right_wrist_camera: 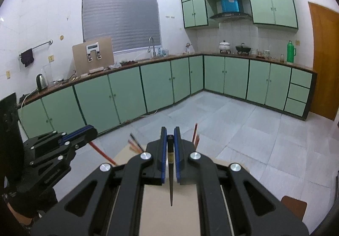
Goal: Organize utensils
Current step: 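Carry both chopsticks to the white holder and lower them in, then open both tools and withdraw them from the holder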
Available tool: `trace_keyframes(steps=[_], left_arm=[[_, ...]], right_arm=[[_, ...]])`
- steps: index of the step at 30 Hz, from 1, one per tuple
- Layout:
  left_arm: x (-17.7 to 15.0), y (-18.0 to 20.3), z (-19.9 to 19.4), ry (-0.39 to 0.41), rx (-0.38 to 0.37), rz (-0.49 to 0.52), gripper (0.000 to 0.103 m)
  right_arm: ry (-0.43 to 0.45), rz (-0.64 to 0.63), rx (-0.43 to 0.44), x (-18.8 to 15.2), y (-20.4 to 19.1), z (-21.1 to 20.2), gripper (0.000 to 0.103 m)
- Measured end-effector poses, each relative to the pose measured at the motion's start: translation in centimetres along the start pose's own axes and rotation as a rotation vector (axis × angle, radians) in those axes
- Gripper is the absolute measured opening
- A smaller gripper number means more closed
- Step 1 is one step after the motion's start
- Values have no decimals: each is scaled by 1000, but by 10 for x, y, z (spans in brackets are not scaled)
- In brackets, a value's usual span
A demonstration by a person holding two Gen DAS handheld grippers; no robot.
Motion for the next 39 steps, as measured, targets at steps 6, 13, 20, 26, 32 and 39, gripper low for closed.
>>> trace_keyframes(steps=[6,13,20,26,32,39], left_arm=[[31,-9,23,44,13,1,5],[47,-22,66,54,23,-14,5],[37,-39,124,16,49,-15,5],[9,-49,161,-49,48,-28,5],[-10,-53,185,-93,49,-31,5],[-29,-52,197,-137,50,-28,6]], right_arm=[[29,-10,-40,30,11,36,6],[23,-3,-64,41,25,95,6],[-10,-16,-90,24,32,152,6],[-67,-14,-82,-2,33,185,6],[-100,-18,-80,-24,31,197,6],[-134,-12,-73,-43,30,201,6]])
Point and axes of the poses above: each gripper's, at about its wrist camera, not at the fingertips, and z roughly the way its jaws point, y to its right, x to its top, the point moved 3 cm from there along z, roughly the way its jaws point
